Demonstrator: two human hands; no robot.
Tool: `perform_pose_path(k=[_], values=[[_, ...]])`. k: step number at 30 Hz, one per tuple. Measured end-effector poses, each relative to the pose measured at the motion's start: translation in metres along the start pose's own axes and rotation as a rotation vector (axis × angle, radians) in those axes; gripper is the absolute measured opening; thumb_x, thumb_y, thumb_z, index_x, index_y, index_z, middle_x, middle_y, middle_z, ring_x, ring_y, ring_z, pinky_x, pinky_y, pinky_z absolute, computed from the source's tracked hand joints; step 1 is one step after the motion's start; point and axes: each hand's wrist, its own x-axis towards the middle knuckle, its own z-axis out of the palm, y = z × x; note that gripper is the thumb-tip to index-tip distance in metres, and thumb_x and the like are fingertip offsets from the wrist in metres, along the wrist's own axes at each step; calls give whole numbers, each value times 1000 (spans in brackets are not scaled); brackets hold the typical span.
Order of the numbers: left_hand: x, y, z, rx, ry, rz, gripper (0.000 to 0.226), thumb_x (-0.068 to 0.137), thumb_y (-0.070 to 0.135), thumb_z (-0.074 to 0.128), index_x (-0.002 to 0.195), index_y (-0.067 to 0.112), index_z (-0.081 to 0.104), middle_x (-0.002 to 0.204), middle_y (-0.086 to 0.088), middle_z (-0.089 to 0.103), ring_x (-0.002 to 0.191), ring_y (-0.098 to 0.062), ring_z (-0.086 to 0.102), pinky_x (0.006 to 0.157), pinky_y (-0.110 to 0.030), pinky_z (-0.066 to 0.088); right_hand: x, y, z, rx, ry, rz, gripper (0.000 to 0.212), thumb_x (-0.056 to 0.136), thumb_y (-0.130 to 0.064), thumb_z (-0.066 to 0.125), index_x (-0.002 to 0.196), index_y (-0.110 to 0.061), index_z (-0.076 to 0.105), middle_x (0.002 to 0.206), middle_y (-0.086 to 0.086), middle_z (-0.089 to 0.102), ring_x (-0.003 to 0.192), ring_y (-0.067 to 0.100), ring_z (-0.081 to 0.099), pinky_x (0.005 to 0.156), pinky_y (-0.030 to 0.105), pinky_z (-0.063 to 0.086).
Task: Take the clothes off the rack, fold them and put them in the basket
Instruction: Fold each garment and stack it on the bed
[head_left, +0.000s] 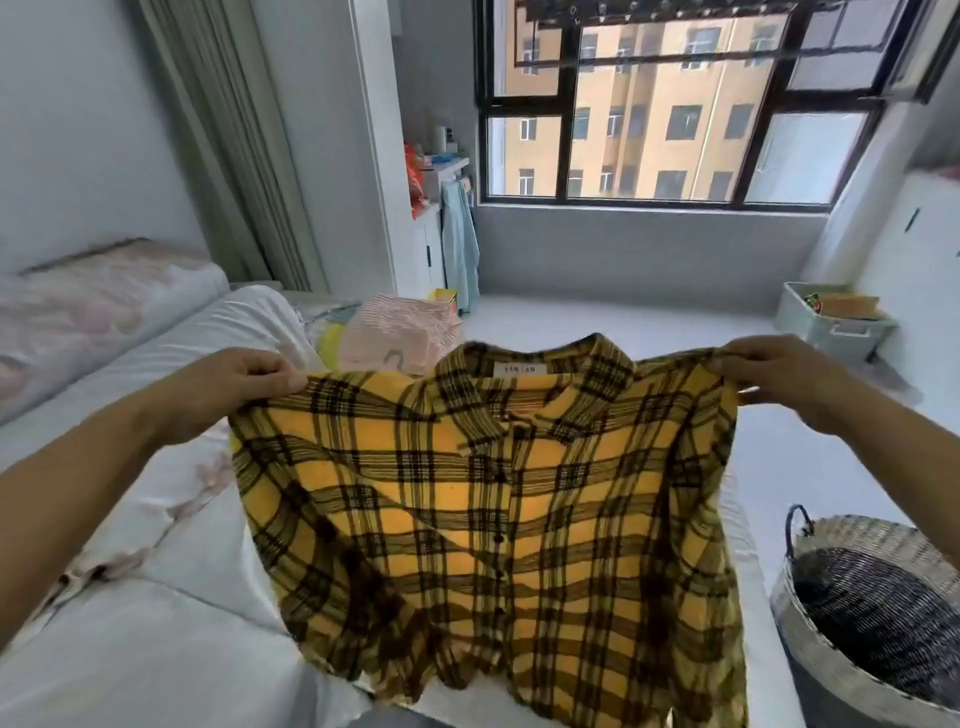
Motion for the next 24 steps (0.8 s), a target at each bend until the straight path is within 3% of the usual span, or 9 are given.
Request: perform_pose_path(k=[4,6,8,11,12,14,16,20,24], values=[[-8,13,-18,-180,147,51,46,43,64,80,65,25,69,60,10,58,56,-2,54,52,-14,44,17,-13,-1,257,9,-40,14,94,-12,50,91,-12,64,66,-6,67,67,14,57,55,18,52],[-17,16,-31,-266,252,70,20,61,44,76,65,25,70,60,11,60,59,-4,56,54,-12,46,22,-24,4,341,-25,-10,18,96,-17,48,101,-9,63,81,1,68,69,14,64,56,18,55],[-27,5,-37,-195,248,52,23,61,47,75,66,26,70,60,10,62,60,-7,57,52,-11,46,20,-26,13,291,-141,19,28,91,-30,56,101,-5,63,87,9,67,68,15,67,58,22,56],[-31,-16,-46,-123,261,-28,15,80,25,65,66,25,70,60,6,63,63,-14,57,51,-15,47,29,-41,18,68,-200,-58,85,34,-71,80,90,-8,67,77,7,68,67,15,63,58,20,55],[-25,-23,-54,-125,295,-52,24,85,16,59,66,25,71,59,7,63,61,-12,58,50,-14,46,40,-49,19,47,-159,-85,82,29,-70,81,85,-11,66,75,7,66,66,16,61,57,19,53],[-4,-37,-71,-122,344,-111,26,87,16,57,68,24,72,61,6,64,60,-9,59,50,-14,47,68,-65,26,60,-91,-109,43,62,-49,77,80,-13,62,74,9,57,68,18,53,56,18,50],[26,-53,-85,-92,356,-158,16,86,20,60,74,18,71,75,-2,65,74,-17,58,63,-24,47,103,-74,44,43,-31,-101,13,85,-24,63,79,-12,59,74,9,52,66,17,48,58,21,48],[99,-97,-99,-43,338,-227,19,87,18,62,94,1,63,83,-10,59,80,-23,53,67,-28,40,183,-69,100,47,58,-5,20,92,-15,56,73,-16,53,70,6,48,60,15,44,53,22,43],[175,-122,-138,-24,407,-209,14,86,18,64,88,4,65,79,-8,58,82,-22,53,64,-24,40,258,-95,139,104,222,-5,24,91,-14,58,69,-18,50,69,5,48,56,12,47,38,10,41]])
